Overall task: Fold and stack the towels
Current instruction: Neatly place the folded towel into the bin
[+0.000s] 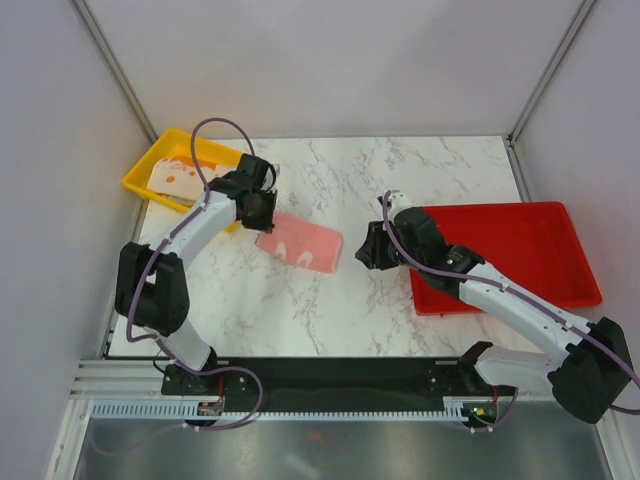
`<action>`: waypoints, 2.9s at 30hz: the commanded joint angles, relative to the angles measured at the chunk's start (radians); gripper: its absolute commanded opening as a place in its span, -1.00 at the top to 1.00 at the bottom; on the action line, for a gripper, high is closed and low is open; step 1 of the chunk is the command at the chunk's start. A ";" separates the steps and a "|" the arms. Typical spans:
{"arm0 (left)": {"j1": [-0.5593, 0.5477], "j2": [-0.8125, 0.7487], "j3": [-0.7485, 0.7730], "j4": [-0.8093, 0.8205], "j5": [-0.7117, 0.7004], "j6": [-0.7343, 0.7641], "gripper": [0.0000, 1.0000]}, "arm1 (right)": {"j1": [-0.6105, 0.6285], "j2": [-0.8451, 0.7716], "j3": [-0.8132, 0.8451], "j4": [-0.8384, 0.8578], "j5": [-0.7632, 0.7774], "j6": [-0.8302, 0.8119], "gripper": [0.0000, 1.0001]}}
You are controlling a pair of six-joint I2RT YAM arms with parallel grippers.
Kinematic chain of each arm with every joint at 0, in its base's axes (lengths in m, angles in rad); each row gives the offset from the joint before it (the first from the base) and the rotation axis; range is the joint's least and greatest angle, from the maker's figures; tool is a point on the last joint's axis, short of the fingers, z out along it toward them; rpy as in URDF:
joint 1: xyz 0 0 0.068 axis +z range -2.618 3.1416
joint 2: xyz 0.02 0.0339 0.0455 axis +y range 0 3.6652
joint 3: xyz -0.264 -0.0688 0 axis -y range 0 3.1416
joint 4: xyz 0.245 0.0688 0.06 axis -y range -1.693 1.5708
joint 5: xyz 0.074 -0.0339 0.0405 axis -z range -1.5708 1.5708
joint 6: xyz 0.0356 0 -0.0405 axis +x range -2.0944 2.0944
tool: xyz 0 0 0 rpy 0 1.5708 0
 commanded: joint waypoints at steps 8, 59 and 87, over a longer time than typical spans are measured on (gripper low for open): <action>0.177 0.249 0.402 -0.189 -0.280 0.276 0.96 | 0.002 0.007 0.092 -0.040 0.031 -0.072 0.17; 0.496 0.709 1.059 0.000 -0.435 0.561 0.00 | -0.008 0.408 0.222 -0.014 -0.083 -0.172 0.12; 0.380 0.302 0.757 -0.075 0.144 0.144 -0.44 | -0.012 0.252 0.305 -0.095 -0.023 -0.115 -0.96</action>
